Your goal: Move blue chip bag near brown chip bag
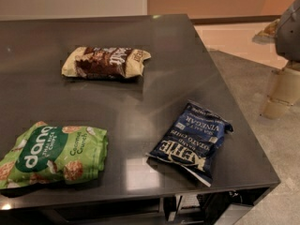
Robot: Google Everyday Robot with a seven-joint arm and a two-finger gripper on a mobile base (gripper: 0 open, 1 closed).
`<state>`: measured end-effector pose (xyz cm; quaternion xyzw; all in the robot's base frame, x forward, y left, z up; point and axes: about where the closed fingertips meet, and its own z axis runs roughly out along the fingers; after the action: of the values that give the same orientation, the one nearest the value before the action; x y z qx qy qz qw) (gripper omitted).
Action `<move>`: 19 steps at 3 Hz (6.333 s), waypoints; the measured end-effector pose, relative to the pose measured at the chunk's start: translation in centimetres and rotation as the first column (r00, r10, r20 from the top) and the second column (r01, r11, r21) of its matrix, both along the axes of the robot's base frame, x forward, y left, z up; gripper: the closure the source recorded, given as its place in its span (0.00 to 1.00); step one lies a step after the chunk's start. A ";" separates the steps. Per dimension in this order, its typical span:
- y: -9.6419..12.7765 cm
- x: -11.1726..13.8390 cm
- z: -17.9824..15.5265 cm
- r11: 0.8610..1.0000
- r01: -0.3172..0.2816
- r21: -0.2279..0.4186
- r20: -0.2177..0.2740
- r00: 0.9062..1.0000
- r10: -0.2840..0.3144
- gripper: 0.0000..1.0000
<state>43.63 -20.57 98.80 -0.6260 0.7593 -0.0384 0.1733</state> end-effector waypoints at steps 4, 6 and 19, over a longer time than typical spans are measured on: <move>6.3 -0.9 -9.4 0.893 -0.443 -0.081 -0.103 0.895 0.434 0.00; 6.7 -0.8 -12.9 0.832 -0.550 -0.069 -0.159 0.830 0.535 0.00; 18.0 16.6 -3.1 0.917 -0.392 0.075 0.220 0.903 0.368 0.12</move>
Offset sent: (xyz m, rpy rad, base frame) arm -0.0128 0.0600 -0.0659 -0.0684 0.0808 0.4275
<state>60.24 -2.56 95.67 -0.7437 0.6020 -0.0225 0.2898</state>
